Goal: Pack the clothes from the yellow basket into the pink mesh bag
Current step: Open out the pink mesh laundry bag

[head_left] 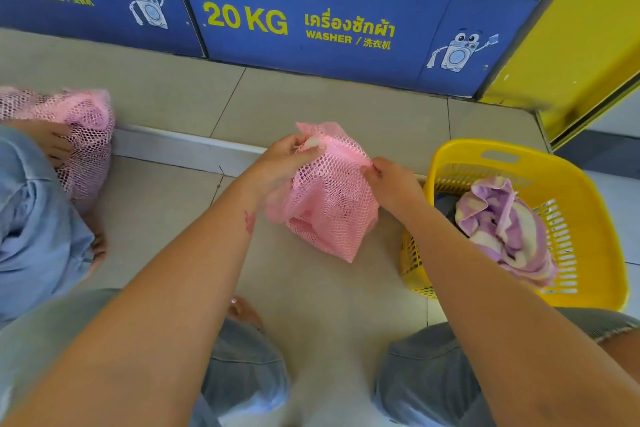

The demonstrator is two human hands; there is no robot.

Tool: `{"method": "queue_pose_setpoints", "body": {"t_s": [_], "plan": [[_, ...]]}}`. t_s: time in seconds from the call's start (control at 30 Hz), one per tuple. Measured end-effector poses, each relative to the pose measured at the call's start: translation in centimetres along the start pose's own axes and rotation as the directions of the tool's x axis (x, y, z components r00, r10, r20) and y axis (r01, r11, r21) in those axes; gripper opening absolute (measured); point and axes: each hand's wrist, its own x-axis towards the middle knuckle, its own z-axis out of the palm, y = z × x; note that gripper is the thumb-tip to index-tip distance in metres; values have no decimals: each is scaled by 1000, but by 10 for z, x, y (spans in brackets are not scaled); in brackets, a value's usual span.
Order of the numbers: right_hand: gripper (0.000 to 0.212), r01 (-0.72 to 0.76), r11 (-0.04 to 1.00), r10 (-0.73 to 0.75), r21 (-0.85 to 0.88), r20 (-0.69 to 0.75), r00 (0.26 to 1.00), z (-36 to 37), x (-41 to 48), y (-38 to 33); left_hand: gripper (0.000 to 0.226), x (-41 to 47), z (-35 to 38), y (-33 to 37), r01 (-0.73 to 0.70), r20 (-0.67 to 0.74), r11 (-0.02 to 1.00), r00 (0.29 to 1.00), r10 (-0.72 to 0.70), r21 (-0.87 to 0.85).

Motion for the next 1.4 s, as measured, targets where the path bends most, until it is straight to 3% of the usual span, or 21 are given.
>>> {"method": "queue_pose_setpoints", "body": {"t_s": [0.07,0.2,0.37,0.5,0.7,0.93,1.03,1.13,1.2,1.3,1.4], "plan": [[24,33,999,-31,38,-68,997,0,-5,-5,32,-1,2,-1,-16,-16,999,1000,16,-42],[21,200,961,-133,193,-310,941,-5,-15,-28,23,0,8,-2,-67,-40,995,997,70,73],[23,144,902,-71,407,-190,979,-2,-18,-45,16,-1,13,-1,-77,-76,991,993,85,112],[10,141,912,-79,386,-171,982,4,-18,-38,17,-1,10,-2,-86,-99,986,990,101,145],[8,176,936,-128,303,-172,977,4,-18,-40,15,-1,10,1,-103,-138,975,982,132,197],[12,60,991,-36,120,-189,981,-8,-6,-21,16,-4,-30,12,-164,-332,921,898,288,354],[13,69,992,-47,103,-203,978,-9,-4,-15,7,-8,-52,0,-51,-384,770,845,373,636],[13,157,981,-132,113,-199,971,-6,-5,-24,23,-12,-49,-18,53,-298,480,842,450,876],[13,215,973,-194,90,-194,962,-4,-6,-30,36,-14,-36,-23,-16,-186,361,835,518,932],[12,306,951,-292,52,-186,938,-2,-10,-35,50,-13,-11,-23,-229,68,254,852,519,940],[10,371,927,-355,52,-190,915,-2,-13,-36,43,-8,13,-24,-332,187,198,832,522,922]]}}
